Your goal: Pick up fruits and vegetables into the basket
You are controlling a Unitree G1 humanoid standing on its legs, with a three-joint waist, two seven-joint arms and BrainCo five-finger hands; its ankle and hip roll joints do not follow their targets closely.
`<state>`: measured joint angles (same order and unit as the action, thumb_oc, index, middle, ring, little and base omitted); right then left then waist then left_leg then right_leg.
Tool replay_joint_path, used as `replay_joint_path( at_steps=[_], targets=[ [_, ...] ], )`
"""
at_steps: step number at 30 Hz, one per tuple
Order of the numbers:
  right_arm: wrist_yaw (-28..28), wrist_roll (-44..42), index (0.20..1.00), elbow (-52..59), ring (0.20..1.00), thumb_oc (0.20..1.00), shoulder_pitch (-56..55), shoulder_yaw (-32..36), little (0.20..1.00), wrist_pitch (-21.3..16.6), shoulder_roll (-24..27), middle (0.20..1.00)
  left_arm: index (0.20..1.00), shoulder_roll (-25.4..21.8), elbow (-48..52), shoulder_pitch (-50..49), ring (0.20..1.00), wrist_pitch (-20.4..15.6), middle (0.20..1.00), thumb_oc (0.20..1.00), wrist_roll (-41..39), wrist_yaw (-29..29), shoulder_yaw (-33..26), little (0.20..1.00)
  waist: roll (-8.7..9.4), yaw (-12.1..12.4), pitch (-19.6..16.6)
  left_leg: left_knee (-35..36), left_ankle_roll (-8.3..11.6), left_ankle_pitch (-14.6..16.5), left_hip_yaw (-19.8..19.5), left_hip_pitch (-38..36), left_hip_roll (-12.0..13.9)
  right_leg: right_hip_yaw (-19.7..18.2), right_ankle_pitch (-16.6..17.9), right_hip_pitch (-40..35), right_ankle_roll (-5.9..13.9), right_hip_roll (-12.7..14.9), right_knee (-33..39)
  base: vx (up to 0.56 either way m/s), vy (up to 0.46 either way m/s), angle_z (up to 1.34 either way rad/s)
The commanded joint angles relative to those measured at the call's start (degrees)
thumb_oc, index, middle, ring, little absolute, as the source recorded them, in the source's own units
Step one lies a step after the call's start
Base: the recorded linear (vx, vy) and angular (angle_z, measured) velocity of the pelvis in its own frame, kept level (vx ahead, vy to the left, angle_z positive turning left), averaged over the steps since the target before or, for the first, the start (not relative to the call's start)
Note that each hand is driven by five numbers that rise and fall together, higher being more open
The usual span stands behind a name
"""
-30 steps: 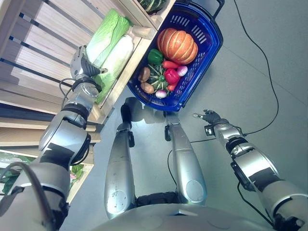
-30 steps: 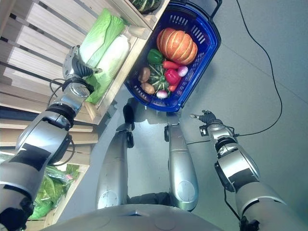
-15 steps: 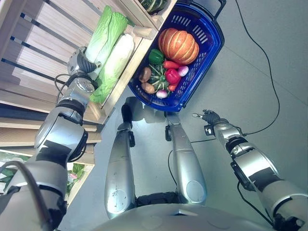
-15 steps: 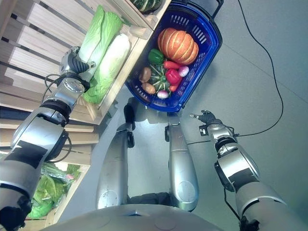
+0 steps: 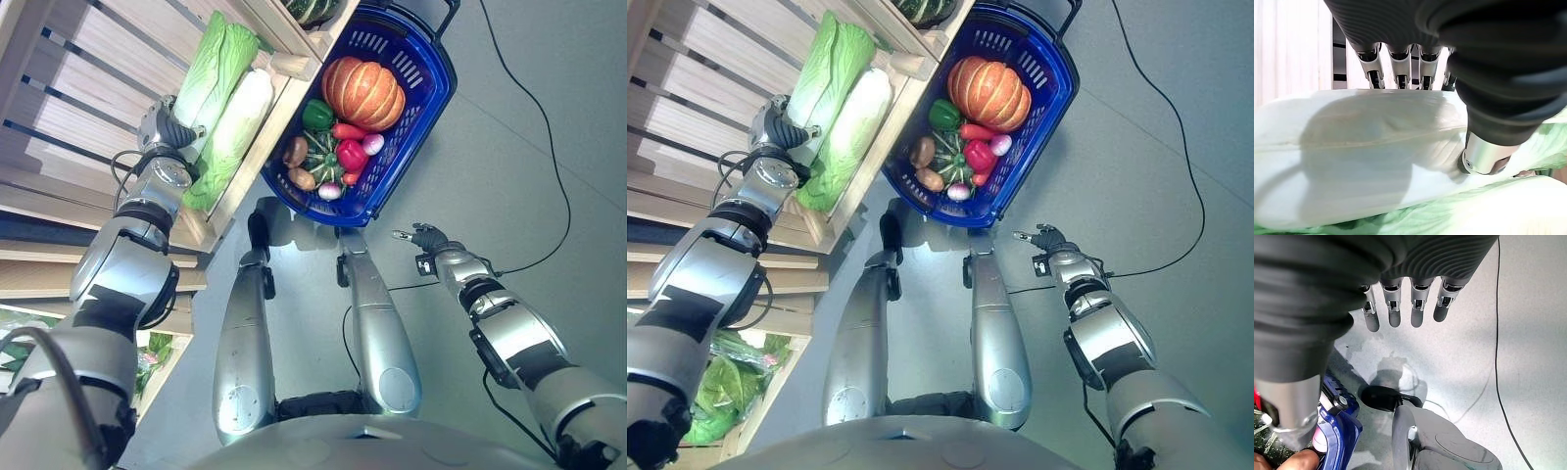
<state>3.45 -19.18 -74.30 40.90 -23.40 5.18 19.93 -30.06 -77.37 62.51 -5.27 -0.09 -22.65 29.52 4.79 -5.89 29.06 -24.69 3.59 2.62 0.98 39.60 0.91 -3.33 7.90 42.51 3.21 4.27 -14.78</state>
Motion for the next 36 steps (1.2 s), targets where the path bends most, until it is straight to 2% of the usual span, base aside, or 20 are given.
replay_joint_path(
  at_steps=[1,2,12,24,25,26,27,30,36],
  targets=[
    [0.03,-1.03,1.0,-1.09,1.0,1.0,-0.4,-2.27,1.0,0.41,2.19,1.0,0.827,1.24,-3.56,-1.84,0.827,0.14,0.827,0.827,-2.18,0.02,-1.62,0.827,-2.59,-0.14,0.73,7.0,0.27,-5.03,-0.09,-0.46,-0.66,3.64,-6.63,-2.42,0.03,-2.5,-4.71,0.0,0.0,0.0],
    [-0.05,-1.05,1.0,-1.02,1.0,1.0,-0.46,-2.28,1.0,0.41,2.29,1.0,1.0,1.19,-3.4,-1.77,1.0,0.32,1.0,1.0,-2.28,0.24,-1.68,1.0,-2.56,-0.14,0.73,6.98,0.26,-5.01,-0.1,-0.41,-0.7,3.69,-6.62,-2.39,0.04,-2.48,-4.67,0.0,0.0,0.0],
    [0.25,-1.81,1.0,-1.02,1.0,1.0,-0.04,-2.77,1.0,0.7,2.02,1.0,1.0,1.9,-3.64,-0.65,1.0,0.78,1.0,1.0,-1.54,-0.06,-1.2,1.0,-2.16,-0.18,0.73,6.95,0.36,-5.04,-0.15,0.51,-0.59,3.69,-6.66,-1.35,0.12,-2.68,-5.11,0.0,0.0,0.0],
    [0.18,-1.81,1.0,-1.08,1.0,1.0,0.54,-3.13,1.0,0.74,1.77,1.0,1.0,2.74,-4.6,0.64,1.0,1.89,1.0,1.0,-0.79,2.43,-0.01,1.0,-1.89,-0.64,0.73,7.07,0.38,-5.42,0.15,1.24,-0.51,3.63,-6.1,-0.56,0.29,-2.71,-4.88,0.0,0.0,0.0],
    [0.2,-1.77,1.0,-1.11,1.0,1.0,0.47,-3.15,1.0,0.72,1.75,1.0,0.78,2.85,-4.61,0.57,0.78,2.12,0.78,0.78,-0.85,3.49,0.3,0.78,-1.93,-0.66,0.73,6.97,0.36,-5.17,0.23,1.1,-0.53,3.56,-6.27,-0.66,0.3,-2.72,-4.92,0.0,0.0,0.0],
    [0.2,-1.76,1.0,-1.05,1.0,1.0,0.43,-3.21,1.0,0.68,1.78,1.0,0.426,2.77,-4.63,0.49,0.426,2.06,0.426,0.426,-0.51,4.63,0.28,0.426,-1.93,-0.69,0.73,7.04,0.38,-5.18,0.29,1.09,-0.51,3.54,-6.26,-0.68,0.32,-2.74,-4.87,0.0,0.0,0.0],
    [0.21,-1.73,1.0,-1.05,1.0,1.0,0.58,-3.17,1.0,0.68,1.79,1.0,0.2,2.77,-4.63,0.6,0.2,1.99,0.2,0.2,-0.53,4.87,0.39,0.2,-1.97,-0.73,0.73,7.2,0.38,-5.43,0.28,1.27,-0.54,3.57,-6.02,-0.52,0.32,-2.72,-4.68,0.0,0.0,0.0],
    [0.25,-1.62,1.0,-0.92,1.0,1.0,0.57,-3.25,1.0,0.77,1.92,1.0,0.2,2.87,-4.53,0.2,0.2,1.95,0.2,0.2,-0.98,7.5,0.96,0.2,-2.07,-0.75,0.73,7.18,0.38,-5.25,0.37,1.26,-0.56,3.55,-6.11,-0.49,0.36,-2.69,-4.62,0.0,0.0,0.0],
    [0.28,-1.44,1.0,-0.69,1.0,1.0,0.48,-3.05,1.0,0.65,2.16,1.0,0.2,3.1,-3.99,-0.42,0.2,1.7,0.2,0.2,-2.36,8.95,1.22,0.2,-2.2,-0.77,0.73,7.2,0.3,-5.25,0.54,1.48,-0.6,3.53,-6.13,-0.18,0.42,-2.79,-4.74,0.0,0.0,0.0]
  ],
)
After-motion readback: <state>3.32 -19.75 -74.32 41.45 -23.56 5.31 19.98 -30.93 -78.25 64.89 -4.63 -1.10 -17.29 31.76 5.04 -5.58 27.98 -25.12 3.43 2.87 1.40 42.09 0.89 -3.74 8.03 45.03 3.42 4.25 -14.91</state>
